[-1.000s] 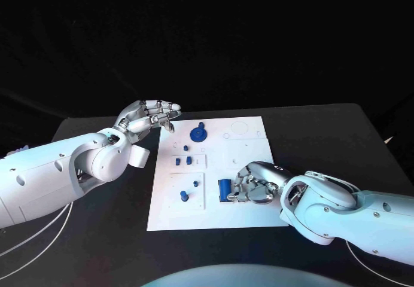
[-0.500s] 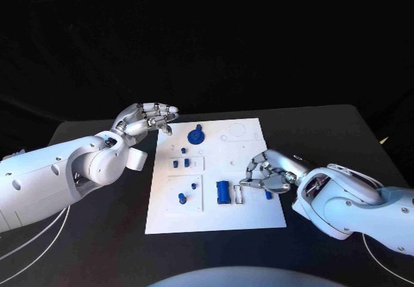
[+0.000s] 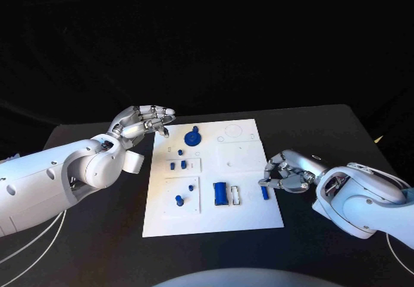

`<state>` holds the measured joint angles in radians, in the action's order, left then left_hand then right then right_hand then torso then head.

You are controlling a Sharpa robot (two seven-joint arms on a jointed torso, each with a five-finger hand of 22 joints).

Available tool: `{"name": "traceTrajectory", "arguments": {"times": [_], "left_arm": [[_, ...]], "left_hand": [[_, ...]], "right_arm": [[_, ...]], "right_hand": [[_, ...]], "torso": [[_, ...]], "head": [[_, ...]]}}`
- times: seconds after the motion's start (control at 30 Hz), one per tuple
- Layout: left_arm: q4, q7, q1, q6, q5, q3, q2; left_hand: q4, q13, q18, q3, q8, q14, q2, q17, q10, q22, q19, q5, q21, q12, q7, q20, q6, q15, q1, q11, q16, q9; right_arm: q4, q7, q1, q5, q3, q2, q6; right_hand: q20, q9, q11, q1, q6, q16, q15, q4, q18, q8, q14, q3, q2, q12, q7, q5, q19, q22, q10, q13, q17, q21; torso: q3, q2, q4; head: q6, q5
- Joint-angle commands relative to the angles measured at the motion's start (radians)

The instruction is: Assemble the parts on the task board

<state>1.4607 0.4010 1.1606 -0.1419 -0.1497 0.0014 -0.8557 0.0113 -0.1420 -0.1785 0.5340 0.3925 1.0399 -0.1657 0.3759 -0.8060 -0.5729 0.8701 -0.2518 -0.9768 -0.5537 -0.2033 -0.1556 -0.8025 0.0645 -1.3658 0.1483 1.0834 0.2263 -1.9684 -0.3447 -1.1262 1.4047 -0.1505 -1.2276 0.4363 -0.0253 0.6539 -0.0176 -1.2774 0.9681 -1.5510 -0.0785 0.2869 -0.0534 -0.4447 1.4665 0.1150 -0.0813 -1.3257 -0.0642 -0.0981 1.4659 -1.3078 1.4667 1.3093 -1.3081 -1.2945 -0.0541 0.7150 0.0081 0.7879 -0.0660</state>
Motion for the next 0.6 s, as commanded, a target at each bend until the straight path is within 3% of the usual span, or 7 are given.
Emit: {"name": "traceTrajectory", "arguments": {"times": [0.03, 0.23, 0.6], "left_arm": [[0.002, 0.007, 0.000, 0.014, -0.001, 0.000, 0.001], [0.002, 0.007, -0.001, 0.015, -0.001, 0.000, 0.000], [0.004, 0.008, -0.001, 0.014, -0.001, 0.000, -0.003]], "left_hand": [[0.002, -0.001, -0.006, 0.003, 0.006, -0.006, 0.004, -0.001, 0.006, 0.000, -0.003, -0.005, 0.002, -0.005, -0.006, -0.002, 0.007, 0.001, 0.001, -0.001, 0.006, 0.000], [0.002, -0.001, -0.006, 0.003, 0.006, -0.006, 0.004, -0.001, 0.006, 0.000, -0.003, -0.005, 0.002, -0.005, -0.006, -0.002, 0.007, 0.001, 0.001, -0.001, 0.006, 0.000], [0.002, -0.001, -0.006, 0.003, 0.006, -0.006, 0.004, -0.001, 0.006, 0.000, -0.003, -0.005, 0.002, -0.005, -0.006, -0.002, 0.007, 0.001, 0.001, -0.001, 0.006, 0.000]], "right_arm": [[0.002, -0.057, 0.007, 0.089, -0.001, -0.004, -0.083], [0.006, -0.087, 0.023, 0.136, -0.002, 0.000, -0.096], [0.023, -0.107, 0.048, 0.171, -0.003, 0.026, -0.093]], "right_hand": [[-0.011, -0.004, 0.010, 0.009, -0.005, 0.008, 0.008, 0.002, 0.001, 0.012, 0.089, 0.003, -0.011, 0.008, -0.004, 0.008, 0.018, -0.192, 0.009, 0.103, -0.193, 0.008], [-0.016, -0.010, 0.013, 0.041, 0.005, 0.011, 0.012, 0.004, 0.000, 0.023, 0.088, -0.004, -0.020, 0.015, -0.007, 0.019, 0.016, -0.190, 0.006, 0.100, -0.187, 0.015], [-0.017, -0.011, 0.014, 0.060, 0.010, 0.012, 0.012, 0.005, -0.001, 0.027, 0.088, -0.010, -0.026, 0.019, -0.007, 0.026, 0.014, -0.189, 0.005, 0.098, -0.184, 0.020]], "torso": [[-0.0004, 0.000, 0.0012], [0.0006, 0.001, 0.0037], [-0.0002, 0.002, 0.0031]], "head": [[-0.001, -0.008], [-0.003, -0.014], [0.000, -0.011]]}}
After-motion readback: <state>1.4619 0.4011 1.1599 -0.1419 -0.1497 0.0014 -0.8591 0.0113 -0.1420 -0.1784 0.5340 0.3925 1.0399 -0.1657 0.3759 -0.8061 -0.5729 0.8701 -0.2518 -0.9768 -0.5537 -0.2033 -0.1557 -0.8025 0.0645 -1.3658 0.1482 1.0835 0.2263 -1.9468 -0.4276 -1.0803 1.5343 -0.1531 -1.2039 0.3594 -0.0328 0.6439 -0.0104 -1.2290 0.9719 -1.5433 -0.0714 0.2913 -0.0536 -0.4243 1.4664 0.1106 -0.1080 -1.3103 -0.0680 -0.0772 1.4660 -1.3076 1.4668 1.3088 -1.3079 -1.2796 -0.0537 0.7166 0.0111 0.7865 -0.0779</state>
